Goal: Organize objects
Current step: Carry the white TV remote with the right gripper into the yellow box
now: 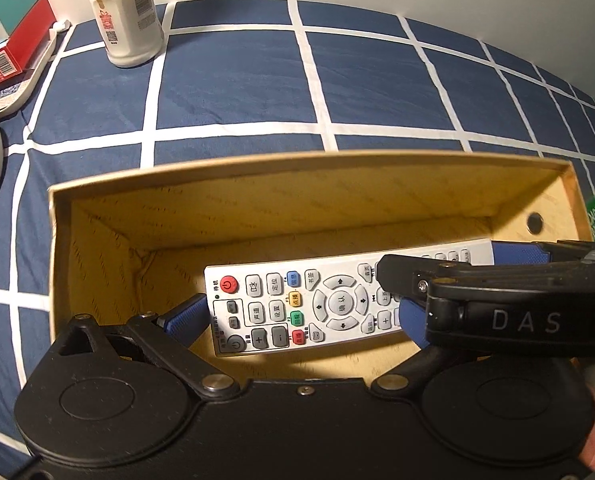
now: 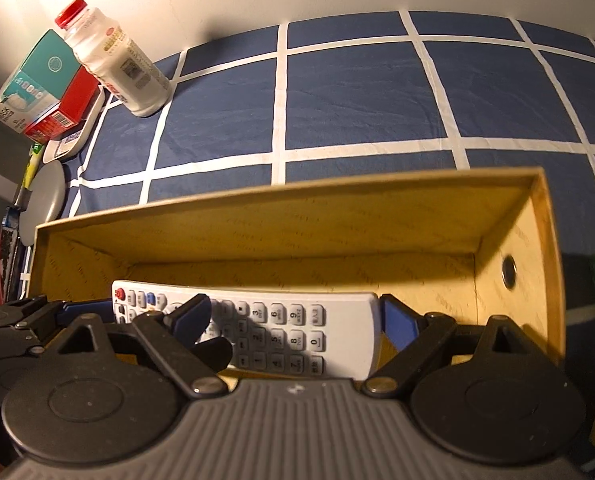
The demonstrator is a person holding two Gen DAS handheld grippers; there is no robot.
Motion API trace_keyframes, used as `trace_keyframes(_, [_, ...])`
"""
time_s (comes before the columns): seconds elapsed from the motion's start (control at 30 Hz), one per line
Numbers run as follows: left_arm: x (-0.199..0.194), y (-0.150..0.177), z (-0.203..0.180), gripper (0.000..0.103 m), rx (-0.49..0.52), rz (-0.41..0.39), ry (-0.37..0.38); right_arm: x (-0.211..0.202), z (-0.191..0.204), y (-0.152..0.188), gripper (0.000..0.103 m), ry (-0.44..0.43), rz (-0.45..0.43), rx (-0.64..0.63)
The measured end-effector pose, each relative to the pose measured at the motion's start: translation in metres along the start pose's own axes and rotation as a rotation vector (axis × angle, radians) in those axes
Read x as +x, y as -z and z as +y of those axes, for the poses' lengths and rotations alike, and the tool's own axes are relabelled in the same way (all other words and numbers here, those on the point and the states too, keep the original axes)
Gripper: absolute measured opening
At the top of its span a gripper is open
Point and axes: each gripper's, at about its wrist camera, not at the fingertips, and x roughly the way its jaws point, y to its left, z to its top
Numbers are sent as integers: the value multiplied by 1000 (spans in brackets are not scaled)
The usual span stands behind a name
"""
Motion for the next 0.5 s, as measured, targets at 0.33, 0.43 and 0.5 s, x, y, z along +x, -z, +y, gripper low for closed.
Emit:
trace_keyframes(0.33, [24,-13,3,100,-12,13,5,22,-8,-13,90,2,15,-11])
trace_keyframes(0.43, [31,-15,4,100,-15,18,9,28,-10,-15,90,6,20,-12])
trace_keyframes(0.5, [34,-17,3,100,-12,21,6,31,-12,-17,90,7,23,-7])
